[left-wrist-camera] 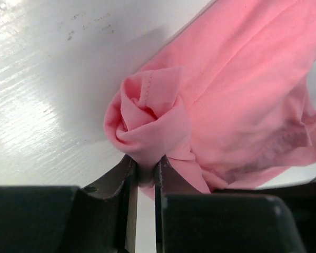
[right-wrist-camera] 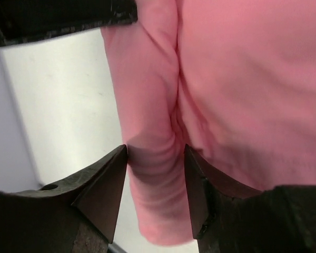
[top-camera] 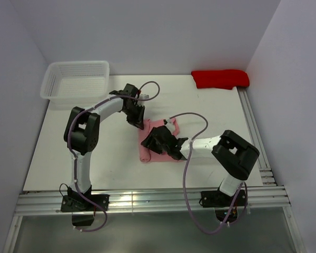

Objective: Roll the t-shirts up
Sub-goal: Roll the tshirt

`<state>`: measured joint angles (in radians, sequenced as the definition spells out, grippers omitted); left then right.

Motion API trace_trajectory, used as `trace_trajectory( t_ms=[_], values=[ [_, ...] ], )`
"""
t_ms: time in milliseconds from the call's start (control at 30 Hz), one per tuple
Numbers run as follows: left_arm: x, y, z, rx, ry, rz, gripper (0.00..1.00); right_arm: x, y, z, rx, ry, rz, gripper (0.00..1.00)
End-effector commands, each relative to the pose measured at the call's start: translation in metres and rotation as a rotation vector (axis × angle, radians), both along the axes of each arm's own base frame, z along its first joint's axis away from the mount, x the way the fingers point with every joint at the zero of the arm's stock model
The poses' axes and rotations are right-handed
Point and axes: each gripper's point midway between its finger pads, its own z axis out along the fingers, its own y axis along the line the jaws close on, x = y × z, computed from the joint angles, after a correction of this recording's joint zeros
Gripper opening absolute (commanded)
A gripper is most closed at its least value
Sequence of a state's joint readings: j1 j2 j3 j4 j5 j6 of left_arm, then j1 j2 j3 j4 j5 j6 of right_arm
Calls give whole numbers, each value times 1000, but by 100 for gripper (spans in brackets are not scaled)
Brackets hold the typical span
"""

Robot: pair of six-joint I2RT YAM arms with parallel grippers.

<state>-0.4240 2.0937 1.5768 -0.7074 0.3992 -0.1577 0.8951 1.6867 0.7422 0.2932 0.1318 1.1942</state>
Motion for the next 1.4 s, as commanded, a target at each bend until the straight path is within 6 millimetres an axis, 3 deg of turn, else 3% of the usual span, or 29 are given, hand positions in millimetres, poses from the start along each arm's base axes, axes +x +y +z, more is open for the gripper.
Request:
trace_trajectory(
  t_ms=[0, 167, 300, 433, 733, 1033, 1133, 1167, 1367],
  values=[
    [13, 8, -1, 110, -61, -3, 6, -7, -19, 6, -230, -22, -7, 55],
    [13, 7, -3, 146, -48, -13, 6, 3, -24, 34, -380, -105, -53, 56],
    [11, 5, -4, 154, -43, -21, 6, 12, -11, 62, -486, -166, -39, 53],
    [11, 3, -4, 158, -42, -21, 7, 21, 4, 71, -551, -201, -17, 49],
    [10, 1, -7, 163, -33, -28, 9, 35, 27, 43, -601, -213, 27, 47],
    [9, -1, -7, 159, -33, -36, 17, 22, 15, 7, -710, -144, 25, 50],
    [10, -3, -4, 153, -39, -36, 27, 16, 10, 0, -732, -123, 20, 53],
    [11, -3, -4, 149, -41, -39, 34, 13, 6, -4, -741, -109, 15, 53],
    [19, -12, 15, 102, -72, -46, 59, 3, -4, -18, -780, -59, 7, 53]
  ],
)
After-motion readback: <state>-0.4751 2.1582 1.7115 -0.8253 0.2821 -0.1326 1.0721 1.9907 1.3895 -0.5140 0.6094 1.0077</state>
